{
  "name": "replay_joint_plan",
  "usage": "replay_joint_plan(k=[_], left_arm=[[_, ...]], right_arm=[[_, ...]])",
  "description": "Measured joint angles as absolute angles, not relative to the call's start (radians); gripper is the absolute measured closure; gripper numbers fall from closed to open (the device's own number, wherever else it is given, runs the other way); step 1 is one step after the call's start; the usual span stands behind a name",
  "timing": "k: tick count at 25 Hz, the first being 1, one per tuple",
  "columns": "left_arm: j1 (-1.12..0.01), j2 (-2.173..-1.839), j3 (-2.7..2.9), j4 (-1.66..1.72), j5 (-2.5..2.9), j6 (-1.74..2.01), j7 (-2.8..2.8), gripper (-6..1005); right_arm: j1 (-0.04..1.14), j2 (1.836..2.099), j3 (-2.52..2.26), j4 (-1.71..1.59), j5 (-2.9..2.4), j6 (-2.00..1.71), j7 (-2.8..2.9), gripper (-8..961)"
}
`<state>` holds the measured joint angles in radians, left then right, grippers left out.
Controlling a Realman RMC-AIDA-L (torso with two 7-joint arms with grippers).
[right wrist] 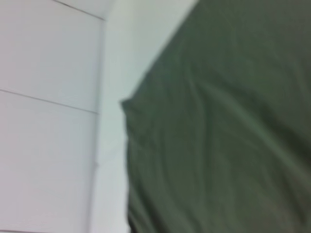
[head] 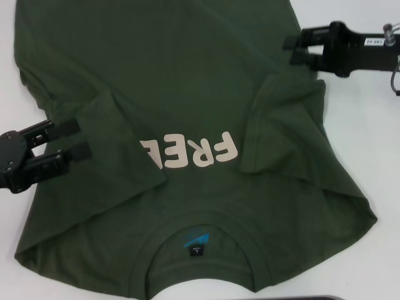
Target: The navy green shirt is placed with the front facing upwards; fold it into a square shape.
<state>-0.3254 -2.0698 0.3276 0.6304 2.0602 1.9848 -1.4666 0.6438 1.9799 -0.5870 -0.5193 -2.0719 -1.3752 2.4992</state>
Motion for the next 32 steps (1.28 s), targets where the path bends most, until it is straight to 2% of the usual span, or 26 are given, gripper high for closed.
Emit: replay_joint_plan(k=[8,12,16,20,27,32], left_arm=[[-0.327,-2.068,0.324,0.63,2.06,1.986,-1.47,209],[-0.334,-2.057,0.32,0.626,2.06,1.993,-1.511,202],[-0.346,-2.045,0.326,0.628,2.061,2.007,-1.565,198],[-0.349,-2.036,0.328,0.628,2.066,2.018,-1.596,196],[-0.325,-1.979,0.363,0.629,2.069,2.031,-1.87,199],[-0.28,-1.97,0.356,0.632,2.064,2.045,-2.044,204]], right_arm=[[0.628,1.949,-0.591,-0.531,-2.073,-1.5,2.342,525],[0.592,1.954,-0.571,-0.531,-2.038,-1.576,2.058,524],[0.557,1.972,-0.569,-0.533,-1.979,-1.615,1.882,408],[0.55,1.971,-0.578,-0.559,-1.982,-1.686,1.808,277],[0.539,1.993,-0.594,-0.7,-2.064,-1.822,1.845,168],[0.53,1.995,-0.574,-0.7,-2.059,-1.847,1.852,106]])
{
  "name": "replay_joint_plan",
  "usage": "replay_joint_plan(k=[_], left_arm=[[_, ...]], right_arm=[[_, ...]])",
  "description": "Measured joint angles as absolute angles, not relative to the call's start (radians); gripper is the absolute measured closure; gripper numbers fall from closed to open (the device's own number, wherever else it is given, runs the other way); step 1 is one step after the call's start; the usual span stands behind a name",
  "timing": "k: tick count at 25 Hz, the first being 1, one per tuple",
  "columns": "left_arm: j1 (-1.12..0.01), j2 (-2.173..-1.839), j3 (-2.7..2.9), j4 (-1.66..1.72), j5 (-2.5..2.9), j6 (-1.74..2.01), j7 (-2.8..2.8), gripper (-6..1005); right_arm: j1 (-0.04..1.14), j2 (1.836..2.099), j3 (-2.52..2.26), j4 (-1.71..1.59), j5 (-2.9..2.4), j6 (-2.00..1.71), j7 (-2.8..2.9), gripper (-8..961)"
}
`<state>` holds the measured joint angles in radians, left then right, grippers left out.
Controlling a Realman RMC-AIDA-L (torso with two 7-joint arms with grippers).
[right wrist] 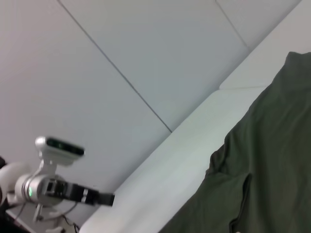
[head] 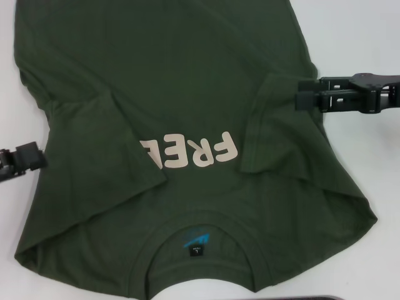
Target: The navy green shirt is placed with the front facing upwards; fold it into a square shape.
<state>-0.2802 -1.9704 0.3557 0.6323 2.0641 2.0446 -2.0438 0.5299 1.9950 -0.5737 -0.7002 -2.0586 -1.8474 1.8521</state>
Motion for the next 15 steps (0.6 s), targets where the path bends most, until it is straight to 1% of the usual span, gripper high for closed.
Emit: replay_joint_plan(k=[7,15], left_arm=[[-0.227,-1.975,0.378,0.709,2.093,2.039,-2.259,214],[-0.208,-1.968,0.385,0.8,2.207,2.034,-2.43,223]], right_arm=[[0.526,1.993,-0.524,-0.696,-2.058,-1.834,1.959,103],[0.507,1.983,-0.519,-0.706,-2.063,-1.786,1.992,104]])
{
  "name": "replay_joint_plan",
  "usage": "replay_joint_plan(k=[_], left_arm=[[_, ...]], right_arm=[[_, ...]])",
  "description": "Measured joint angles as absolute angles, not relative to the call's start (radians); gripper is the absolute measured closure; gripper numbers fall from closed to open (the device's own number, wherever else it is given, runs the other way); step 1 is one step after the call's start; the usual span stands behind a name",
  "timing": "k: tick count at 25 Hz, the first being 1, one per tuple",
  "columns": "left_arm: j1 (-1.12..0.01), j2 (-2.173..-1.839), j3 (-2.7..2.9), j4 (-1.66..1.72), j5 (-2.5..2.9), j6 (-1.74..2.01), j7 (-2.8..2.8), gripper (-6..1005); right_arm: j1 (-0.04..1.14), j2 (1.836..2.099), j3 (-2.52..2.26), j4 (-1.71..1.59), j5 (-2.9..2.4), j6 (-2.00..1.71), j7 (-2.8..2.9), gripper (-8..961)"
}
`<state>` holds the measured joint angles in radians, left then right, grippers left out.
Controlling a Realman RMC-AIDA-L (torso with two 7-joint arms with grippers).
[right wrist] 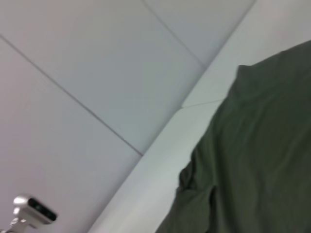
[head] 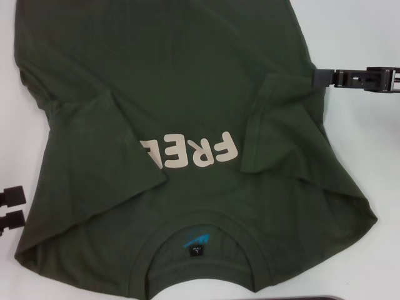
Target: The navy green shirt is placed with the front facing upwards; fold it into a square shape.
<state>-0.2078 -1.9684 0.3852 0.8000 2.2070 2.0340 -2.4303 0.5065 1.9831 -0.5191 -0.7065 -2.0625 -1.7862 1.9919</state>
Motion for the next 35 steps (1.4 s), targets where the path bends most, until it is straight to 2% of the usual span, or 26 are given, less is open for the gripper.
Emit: replay_joint_plan(k=[12,18,25,35], left_arm=[[-0.202,-1.968,0.395,0.852,2.32,2.011,-2.29,223],[-0.199,-1.965,0.385,0.833,2.38,1.992,-2.289,224],[-0.198,-1.939,0.38,0.773,2.387,1.949,-2.295,224],[-0.204,-1.94,0.379,0.747,2.436,1.907,-2.294,249]], right_arm=[[0.503,1.972,-0.525,-0.709,-2.064,-1.761,2.018,103],[0.507,1.972,-0.526,-0.703,-2.063,-1.752,2.019,103],[0.505,1.976,-0.526,-0.701,-2.063,-1.748,2.019,103],[0.504,1.979,-0.526,-0.701,-2.063,-1.749,2.019,103]])
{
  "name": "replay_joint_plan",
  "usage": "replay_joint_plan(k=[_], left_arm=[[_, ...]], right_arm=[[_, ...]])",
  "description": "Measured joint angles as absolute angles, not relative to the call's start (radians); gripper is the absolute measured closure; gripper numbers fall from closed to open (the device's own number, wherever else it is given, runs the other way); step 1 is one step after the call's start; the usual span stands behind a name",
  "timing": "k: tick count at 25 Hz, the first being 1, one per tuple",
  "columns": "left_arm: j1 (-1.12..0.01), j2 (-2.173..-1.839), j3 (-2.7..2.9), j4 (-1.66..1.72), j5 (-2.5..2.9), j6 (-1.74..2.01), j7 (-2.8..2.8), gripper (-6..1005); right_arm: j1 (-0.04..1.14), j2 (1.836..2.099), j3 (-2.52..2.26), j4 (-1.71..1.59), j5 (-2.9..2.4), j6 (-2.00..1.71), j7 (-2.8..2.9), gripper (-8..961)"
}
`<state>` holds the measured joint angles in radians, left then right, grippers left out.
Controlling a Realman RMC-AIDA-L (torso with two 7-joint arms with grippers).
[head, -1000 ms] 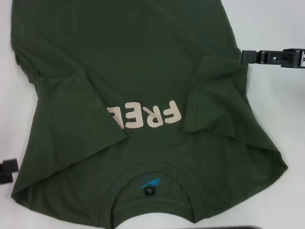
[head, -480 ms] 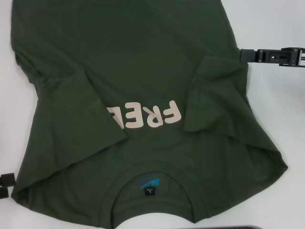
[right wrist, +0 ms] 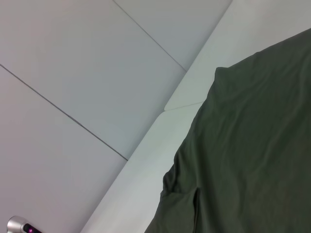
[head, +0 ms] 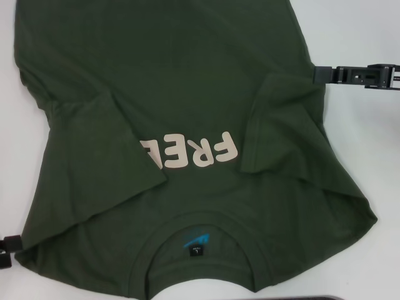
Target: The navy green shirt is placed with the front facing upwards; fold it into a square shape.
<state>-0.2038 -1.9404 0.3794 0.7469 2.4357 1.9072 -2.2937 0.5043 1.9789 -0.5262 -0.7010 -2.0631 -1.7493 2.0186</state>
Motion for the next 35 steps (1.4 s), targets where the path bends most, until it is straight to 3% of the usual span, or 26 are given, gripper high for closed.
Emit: replay_joint_plan(k=[20,35], left_arm=[[-0.209,-1.949,0.39,0.747,2.443,1.861,-2.302,250],[-0.234,-1.974,0.392,0.745,2.483,1.848,-2.309,249]], right_arm=[[0.511,1.981,-0.527,-0.7,-2.063,-1.75,2.019,103],[0.512,1.983,-0.528,-0.699,-2.063,-1.749,2.017,104]])
